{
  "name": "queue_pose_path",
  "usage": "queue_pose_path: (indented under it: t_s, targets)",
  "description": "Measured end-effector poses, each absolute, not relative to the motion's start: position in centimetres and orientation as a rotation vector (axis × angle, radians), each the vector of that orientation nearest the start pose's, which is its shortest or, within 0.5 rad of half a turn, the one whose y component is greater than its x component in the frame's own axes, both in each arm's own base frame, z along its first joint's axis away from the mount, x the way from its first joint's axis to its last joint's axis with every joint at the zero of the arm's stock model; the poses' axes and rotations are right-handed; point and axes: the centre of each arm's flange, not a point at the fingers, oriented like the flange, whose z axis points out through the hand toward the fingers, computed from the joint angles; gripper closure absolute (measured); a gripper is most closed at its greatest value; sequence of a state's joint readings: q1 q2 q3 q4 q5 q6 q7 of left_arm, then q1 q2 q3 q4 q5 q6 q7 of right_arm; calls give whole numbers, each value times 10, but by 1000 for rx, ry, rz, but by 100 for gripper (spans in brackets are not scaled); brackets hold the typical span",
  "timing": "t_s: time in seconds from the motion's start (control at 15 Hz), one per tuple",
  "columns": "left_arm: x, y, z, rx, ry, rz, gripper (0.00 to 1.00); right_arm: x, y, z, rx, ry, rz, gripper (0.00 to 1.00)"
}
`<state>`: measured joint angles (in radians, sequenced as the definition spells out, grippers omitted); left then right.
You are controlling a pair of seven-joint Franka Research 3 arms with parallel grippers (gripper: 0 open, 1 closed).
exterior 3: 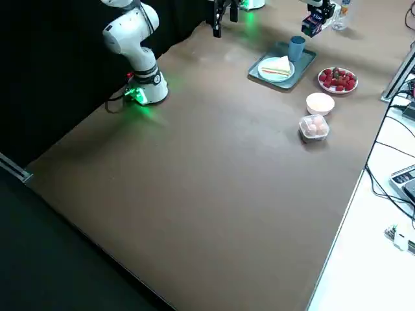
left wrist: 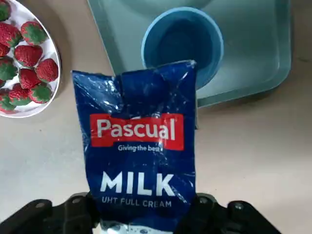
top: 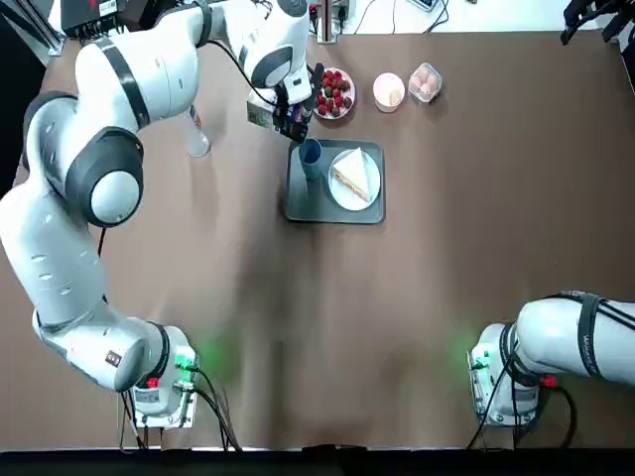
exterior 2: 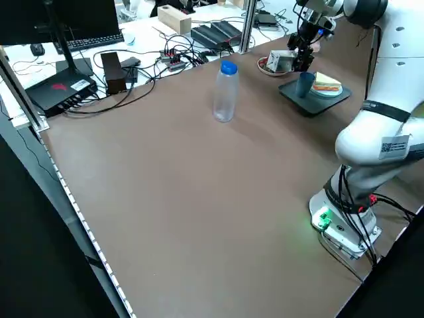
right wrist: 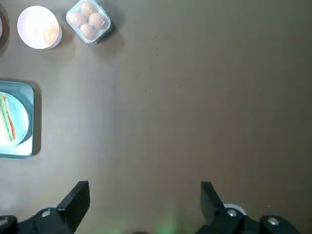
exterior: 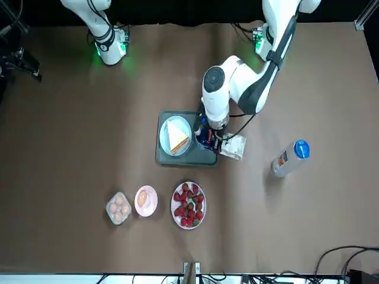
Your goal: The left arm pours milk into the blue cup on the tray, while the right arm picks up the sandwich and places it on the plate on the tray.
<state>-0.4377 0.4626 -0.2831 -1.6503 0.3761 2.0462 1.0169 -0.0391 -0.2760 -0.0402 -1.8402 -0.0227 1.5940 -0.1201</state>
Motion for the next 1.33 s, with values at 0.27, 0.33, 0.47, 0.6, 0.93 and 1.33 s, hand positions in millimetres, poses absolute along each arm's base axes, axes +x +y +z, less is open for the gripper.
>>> queue_pose_path:
  t_s: [0.27, 0.33, 0.47, 0.6, 0.93, 1.33]
  targets:
    - [527, -412, 349, -1715, 2393, 106, 41, 466, -42, 640, -3155, -67, -45, 0]
    - [527, -413, 349, -1714, 2393, 106, 41, 466, -42, 640, -3155, -67, -45, 0]
    - [527, -413, 350, -1715, 2392, 104, 41, 466, -42, 640, -3155, -67, -44, 0]
    - [529, -412, 351, -1725, 2385, 100, 41, 466, -42, 640, -3155, -68, -44, 0]
    - [541, -400, 377, -1943, 2374, 86, 41, 466, -41, 640, -3155, -69, -43, 0]
    - [547, -326, 482, -2291, 2371, 67, 41, 466, -41, 639, -3154, -70, -41, 0]
